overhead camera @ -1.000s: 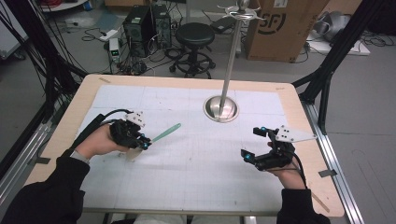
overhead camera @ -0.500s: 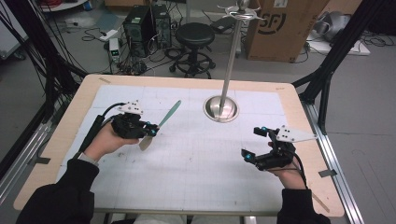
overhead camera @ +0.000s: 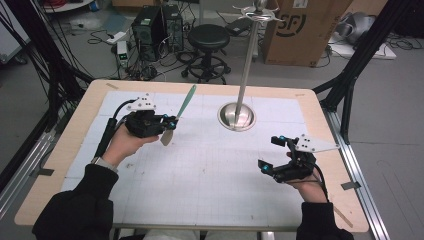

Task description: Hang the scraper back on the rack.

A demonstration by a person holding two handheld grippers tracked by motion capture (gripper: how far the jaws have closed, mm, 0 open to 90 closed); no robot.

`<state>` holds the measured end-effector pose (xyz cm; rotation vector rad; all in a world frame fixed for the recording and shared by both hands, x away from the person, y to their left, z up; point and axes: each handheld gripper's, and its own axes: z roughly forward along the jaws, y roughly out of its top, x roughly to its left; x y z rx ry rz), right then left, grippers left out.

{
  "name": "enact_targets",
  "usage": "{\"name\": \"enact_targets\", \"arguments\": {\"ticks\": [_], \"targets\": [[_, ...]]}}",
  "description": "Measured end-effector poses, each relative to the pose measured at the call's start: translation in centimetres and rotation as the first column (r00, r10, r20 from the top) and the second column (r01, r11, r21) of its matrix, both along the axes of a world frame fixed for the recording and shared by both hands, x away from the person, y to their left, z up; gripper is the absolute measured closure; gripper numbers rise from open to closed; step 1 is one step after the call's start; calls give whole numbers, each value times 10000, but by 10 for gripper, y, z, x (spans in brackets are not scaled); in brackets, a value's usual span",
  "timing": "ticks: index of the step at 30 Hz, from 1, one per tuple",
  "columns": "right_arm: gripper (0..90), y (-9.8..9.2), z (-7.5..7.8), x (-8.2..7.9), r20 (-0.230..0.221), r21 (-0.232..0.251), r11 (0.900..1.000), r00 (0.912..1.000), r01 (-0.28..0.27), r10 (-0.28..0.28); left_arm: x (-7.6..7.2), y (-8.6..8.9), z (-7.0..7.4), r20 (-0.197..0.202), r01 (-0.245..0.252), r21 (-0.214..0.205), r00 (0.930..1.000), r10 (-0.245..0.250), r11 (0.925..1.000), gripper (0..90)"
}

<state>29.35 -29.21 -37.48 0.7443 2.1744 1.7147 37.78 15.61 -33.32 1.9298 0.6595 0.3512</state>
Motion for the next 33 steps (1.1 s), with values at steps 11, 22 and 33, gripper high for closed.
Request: {"name": "enact_targets", "arguments": {"ticks": [11, 22, 33], "targets": [[6, -1, 0, 1, 13, 105, 9999, 10000, -4, 4, 16, -10, 31, 595, 741, -372, 9956, -718, 9966, 804], [6, -5, -1, 1, 3, 242, 9997, 10000, 60, -60, 30, -21, 57, 1152, 1125, -754, 9880, -1034, 9908, 804], [6, -10, -1, 0, -36, 416, 9991, 9999, 103, -102, 46, -40, 80, 1393, 1122, -1234, 9857, -947, 9860, 804]]}}
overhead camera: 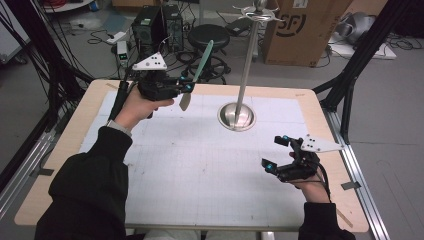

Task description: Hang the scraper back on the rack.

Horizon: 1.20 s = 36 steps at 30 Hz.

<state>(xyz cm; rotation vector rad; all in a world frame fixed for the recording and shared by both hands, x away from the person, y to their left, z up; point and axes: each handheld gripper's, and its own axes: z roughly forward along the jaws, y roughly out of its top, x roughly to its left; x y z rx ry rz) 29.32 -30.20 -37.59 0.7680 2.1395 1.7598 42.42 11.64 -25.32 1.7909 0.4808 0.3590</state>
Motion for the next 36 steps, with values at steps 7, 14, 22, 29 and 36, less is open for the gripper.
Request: {"name": "enact_targets", "arguments": {"ticks": [7, 14, 22, 29, 36], "targets": [[6, -5, -1, -2, -54, 155, 9998, 9999, 139, -138, 14, -13, 11, 33, -189, -166, 9998, 189, 9997, 804], [6, -8, 0, -3, -38, 328, 9993, 9998, 185, -184, 27, -28, 20, 139, -272, -115, 9995, 273, 9996, 804], [6, -14, -1, -2, -67, 461, 9986, 9996, 271, -268, 38, -40, 34, 332, -538, -96, 9980, 541, 9985, 804], [6, -17, -3, -2, -82, 561, 9979, 9994, 333, -329, 40, -50, 39, 463, -361, -143, 9983, 367, 9992, 804], [6, -18, -2, -2, -96, 604, 9975, 9993, 369, -364, 40, -56, 40, 491, -306, -35, 9983, 307, 9995, 804]]}}
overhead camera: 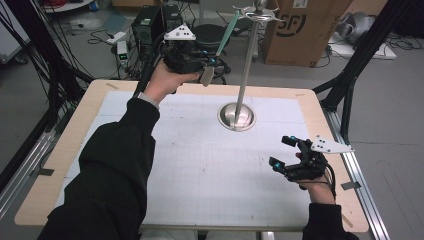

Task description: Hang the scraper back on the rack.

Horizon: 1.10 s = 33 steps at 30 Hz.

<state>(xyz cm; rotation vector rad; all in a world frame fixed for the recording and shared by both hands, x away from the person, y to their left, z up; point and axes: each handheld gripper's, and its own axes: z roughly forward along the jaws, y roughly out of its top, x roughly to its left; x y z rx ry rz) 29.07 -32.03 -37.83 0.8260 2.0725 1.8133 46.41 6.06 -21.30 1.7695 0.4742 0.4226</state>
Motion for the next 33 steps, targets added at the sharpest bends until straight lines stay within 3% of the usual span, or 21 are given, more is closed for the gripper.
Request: {"name": "enact_targets", "arguments": {"ticks": [17, 29, 33], "targets": [[6, -3, -1, -3, -19, 43, 9999, 9999, 102, -102, 3, -4, -6, -101, -196, 475, 9997, 201, 9987, 804], [6, -3, -2, -3, 12, -8, 10000, 10000, 74, -74, 2, -13, -10, -22, -546, 568, 9985, 548, 9969, 795], [6, -4, -2, -3, -20, 39, 9999, 10000, 94, -94, 1, -16, -11, 151, -628, 433, 9980, 622, 9971, 707]]}}
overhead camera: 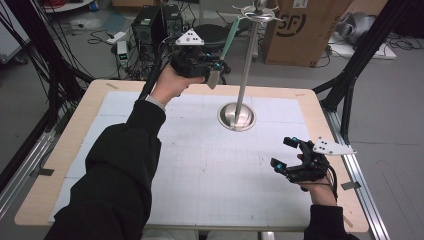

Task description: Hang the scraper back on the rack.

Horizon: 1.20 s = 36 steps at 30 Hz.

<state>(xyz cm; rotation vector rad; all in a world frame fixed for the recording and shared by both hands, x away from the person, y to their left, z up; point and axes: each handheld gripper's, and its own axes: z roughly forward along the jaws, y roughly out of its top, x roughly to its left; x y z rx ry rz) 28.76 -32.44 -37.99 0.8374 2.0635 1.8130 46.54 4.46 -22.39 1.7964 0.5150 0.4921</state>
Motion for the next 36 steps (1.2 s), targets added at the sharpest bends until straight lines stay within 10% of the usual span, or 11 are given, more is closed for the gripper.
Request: {"name": "enact_targets", "arguments": {"ticks": [22, 27, 36], "targets": [[6, 5, 2, 0, 161, -84, 9999, 9998, 125, -124, -44, 42, -57, 376, 971, -669, 9948, -947, 9930, 117], [6, 6, 3, 1, 218, -58, 9998, 9996, 193, -192, -55, 66, -73, 671, 397, -320, 9970, -375, 9987, 17], [6, 11, 4, 3, 350, -121, 9994, 9989, 312, -307, -79, 122, -105, 265, -385, -1014, 9988, 414, 9941, 17]]}}
